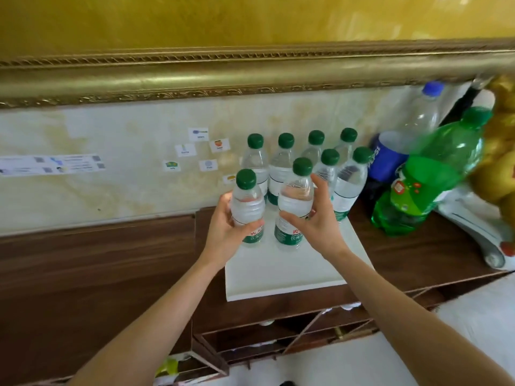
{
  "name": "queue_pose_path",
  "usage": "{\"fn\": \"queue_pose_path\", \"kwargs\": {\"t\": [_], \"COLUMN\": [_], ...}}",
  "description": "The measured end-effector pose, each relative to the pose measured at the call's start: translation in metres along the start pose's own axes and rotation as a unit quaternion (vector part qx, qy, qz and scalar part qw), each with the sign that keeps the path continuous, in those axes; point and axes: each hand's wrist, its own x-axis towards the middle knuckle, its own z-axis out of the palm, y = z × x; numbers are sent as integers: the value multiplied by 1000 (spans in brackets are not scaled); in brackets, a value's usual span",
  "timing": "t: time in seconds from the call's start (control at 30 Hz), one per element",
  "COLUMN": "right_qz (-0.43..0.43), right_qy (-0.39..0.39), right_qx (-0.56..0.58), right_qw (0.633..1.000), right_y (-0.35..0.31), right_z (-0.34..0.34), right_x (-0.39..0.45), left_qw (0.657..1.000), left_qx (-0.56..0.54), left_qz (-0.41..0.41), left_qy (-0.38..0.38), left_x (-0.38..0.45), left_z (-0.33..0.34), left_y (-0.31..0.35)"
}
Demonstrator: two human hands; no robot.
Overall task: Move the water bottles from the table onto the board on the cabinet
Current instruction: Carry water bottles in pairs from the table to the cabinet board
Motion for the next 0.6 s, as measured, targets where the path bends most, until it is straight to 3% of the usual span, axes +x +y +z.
{"fn": "queue_pose_path", "kwargs": {"t": [0.23,0.4,0.6], "right_qz": [8,-4,-100], "right_qy": [-20,-69,-90], "right_qx": [2,-39,-203], "right_qw": [1000,997,970], "right_y": [16,8,-34], "right_z": [8,9,-22], "right_x": [7,8,15], "left_qw": [1000,999,998], "left_qx": [14,19,58], "left_qz": [-2,-23,1], "left_qy": [8,-32,-37], "left_x": [5,8,10], "left_z": [7,5,-2], "left_y": [-5,2,3]}}
